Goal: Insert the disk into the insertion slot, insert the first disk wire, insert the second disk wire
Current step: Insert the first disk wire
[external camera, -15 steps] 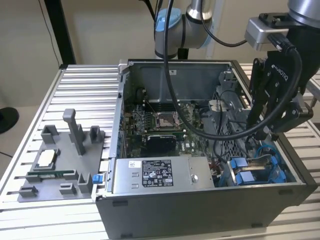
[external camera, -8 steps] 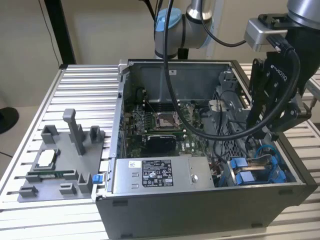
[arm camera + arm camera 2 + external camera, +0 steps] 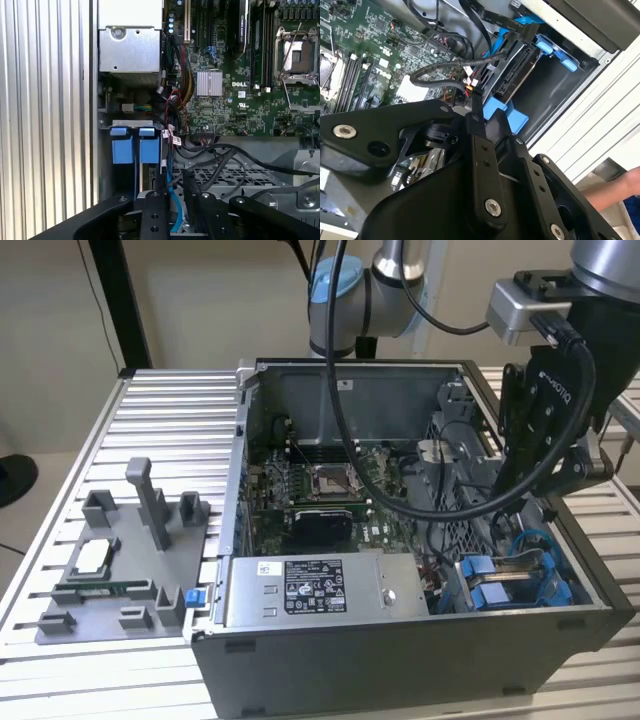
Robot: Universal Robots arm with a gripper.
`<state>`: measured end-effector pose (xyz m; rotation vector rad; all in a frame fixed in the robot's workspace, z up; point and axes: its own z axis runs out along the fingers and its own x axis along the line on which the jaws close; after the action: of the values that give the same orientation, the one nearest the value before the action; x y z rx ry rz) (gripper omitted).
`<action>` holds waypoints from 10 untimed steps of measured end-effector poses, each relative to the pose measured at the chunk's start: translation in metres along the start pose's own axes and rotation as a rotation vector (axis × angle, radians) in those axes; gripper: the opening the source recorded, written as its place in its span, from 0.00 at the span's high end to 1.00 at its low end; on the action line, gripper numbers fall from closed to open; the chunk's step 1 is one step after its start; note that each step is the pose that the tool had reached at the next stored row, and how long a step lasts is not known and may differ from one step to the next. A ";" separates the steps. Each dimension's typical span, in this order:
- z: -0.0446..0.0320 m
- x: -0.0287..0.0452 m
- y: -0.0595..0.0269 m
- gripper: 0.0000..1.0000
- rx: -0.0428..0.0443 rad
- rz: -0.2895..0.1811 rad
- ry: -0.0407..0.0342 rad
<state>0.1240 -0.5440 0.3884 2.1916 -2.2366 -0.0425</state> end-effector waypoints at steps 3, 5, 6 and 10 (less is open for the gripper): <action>0.0011 -0.0008 0.0002 0.00 0.0000 0.000 -0.0058; 0.0012 -0.0017 0.0003 0.00 -0.0002 0.000 -0.0086; 0.0012 -0.0025 0.0004 0.00 -0.0002 0.000 -0.0112; 0.0031 -0.0052 0.0005 0.00 0.0005 -0.001 -0.0310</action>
<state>0.1236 -0.5388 0.3854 2.2076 -2.2515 -0.0765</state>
